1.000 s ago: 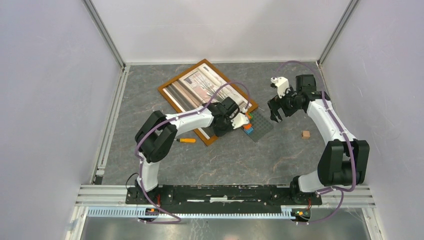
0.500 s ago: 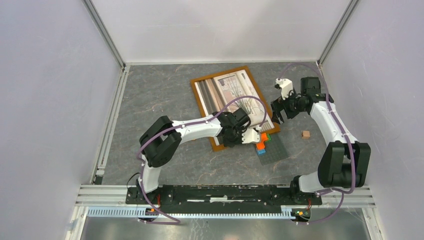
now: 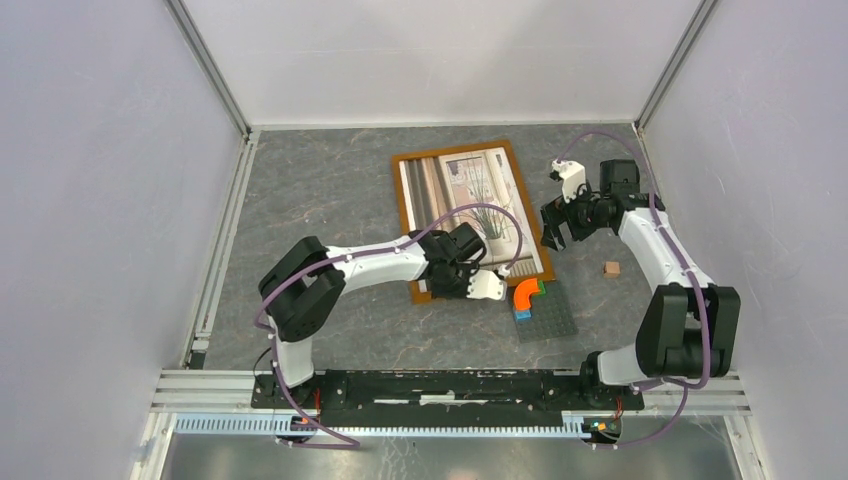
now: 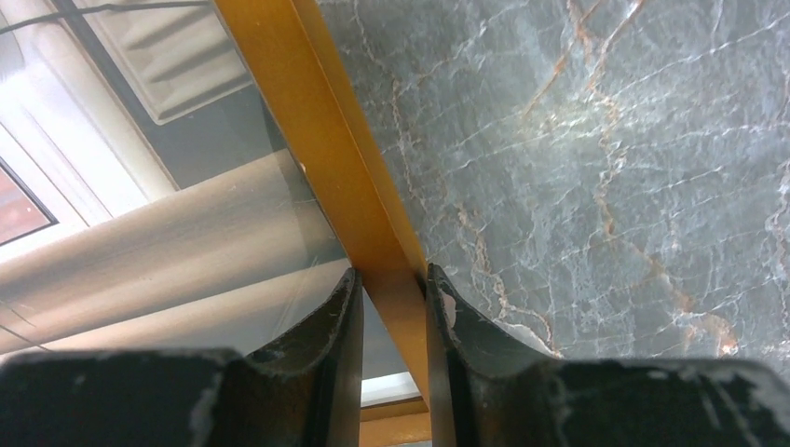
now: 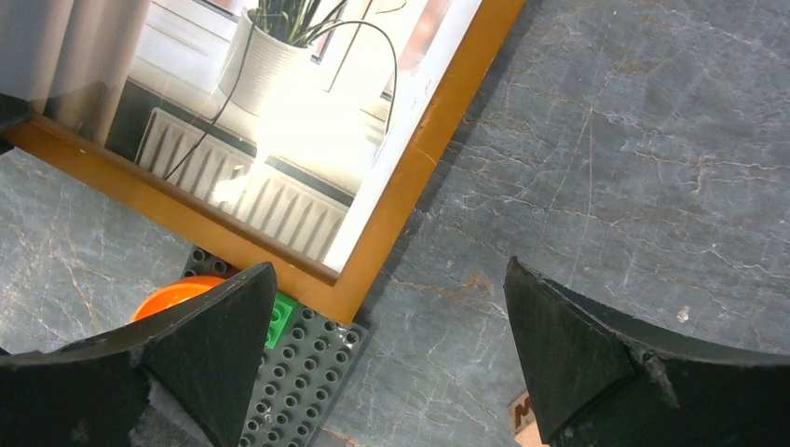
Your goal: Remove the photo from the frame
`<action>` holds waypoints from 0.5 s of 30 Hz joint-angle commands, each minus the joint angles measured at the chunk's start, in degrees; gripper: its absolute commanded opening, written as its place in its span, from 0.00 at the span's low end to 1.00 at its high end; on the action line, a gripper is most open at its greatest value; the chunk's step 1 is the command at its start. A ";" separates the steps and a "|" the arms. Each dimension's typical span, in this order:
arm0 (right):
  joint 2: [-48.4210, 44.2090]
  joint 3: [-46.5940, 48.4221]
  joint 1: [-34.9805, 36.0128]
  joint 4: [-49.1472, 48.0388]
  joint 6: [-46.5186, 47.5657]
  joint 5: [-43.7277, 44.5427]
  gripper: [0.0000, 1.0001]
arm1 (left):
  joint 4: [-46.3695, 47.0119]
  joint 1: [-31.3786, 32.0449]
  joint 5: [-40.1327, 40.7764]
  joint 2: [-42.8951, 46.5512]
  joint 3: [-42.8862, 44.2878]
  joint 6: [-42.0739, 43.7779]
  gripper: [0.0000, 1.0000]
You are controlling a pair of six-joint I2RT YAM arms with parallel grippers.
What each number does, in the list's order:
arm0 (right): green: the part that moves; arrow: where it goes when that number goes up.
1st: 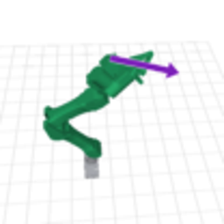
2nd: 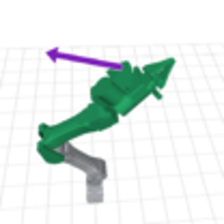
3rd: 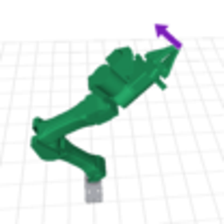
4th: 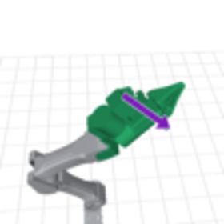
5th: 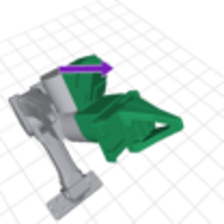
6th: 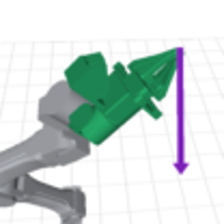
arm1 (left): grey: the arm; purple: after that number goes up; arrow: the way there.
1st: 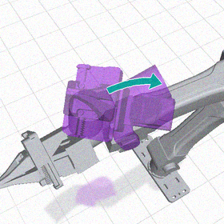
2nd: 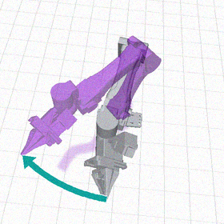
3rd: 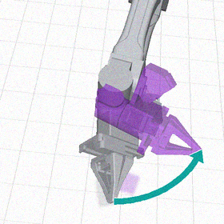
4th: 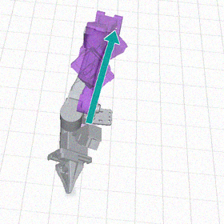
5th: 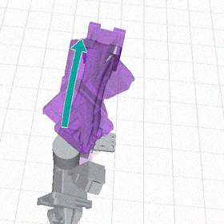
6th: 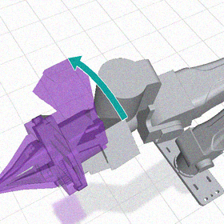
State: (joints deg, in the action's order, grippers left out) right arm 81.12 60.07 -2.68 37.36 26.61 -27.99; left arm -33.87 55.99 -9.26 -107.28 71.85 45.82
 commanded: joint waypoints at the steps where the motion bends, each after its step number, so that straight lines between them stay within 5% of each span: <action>1: 2.36 -0.51 0.13 -3.67 -2.80 -0.04 0.98 | -5.94 -3.49 2.18 -0.52 -1.74 7.63 0.02; 10: 6.72 -0.98 0.39 -7.69 -7.43 -1.94 0.98 | -11.44 -13.39 2.94 -1.95 4.70 8.40 0.07; 15: 9.96 -0.16 0.47 -10.89 -11.08 -2.69 0.98 | -10.03 -15.43 3.26 -0.56 5.77 5.34 0.28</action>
State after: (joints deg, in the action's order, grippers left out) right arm 89.10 59.29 -2.46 31.00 19.53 -28.69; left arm -42.94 41.54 -7.40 -108.73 75.64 50.85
